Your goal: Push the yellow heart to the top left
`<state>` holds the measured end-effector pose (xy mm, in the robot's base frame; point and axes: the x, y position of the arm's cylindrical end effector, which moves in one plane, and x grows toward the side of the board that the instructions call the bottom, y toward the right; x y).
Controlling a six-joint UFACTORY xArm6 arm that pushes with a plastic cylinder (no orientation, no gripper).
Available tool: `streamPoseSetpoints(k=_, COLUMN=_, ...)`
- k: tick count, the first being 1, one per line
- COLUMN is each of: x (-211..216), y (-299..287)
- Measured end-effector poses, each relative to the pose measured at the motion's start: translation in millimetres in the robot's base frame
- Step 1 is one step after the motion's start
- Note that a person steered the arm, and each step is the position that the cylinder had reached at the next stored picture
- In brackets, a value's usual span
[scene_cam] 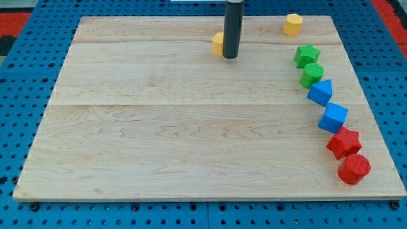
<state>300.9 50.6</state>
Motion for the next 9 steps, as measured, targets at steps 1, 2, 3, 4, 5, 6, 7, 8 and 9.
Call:
streamPoseSetpoints(k=1, x=-12, y=26)
streamPoseSetpoints(k=2, x=-18, y=34)
streamPoseSetpoints(k=3, x=-22, y=-12)
streamPoseSetpoints(k=4, x=-22, y=-65)
streamPoseSetpoints(k=5, x=-32, y=-81)
streamPoseSetpoints(k=6, x=-52, y=-67)
streamPoseSetpoints(k=7, x=-70, y=-66)
streamPoseSetpoints(k=8, x=-82, y=-85)
streamPoseSetpoints(k=9, x=-82, y=-119)
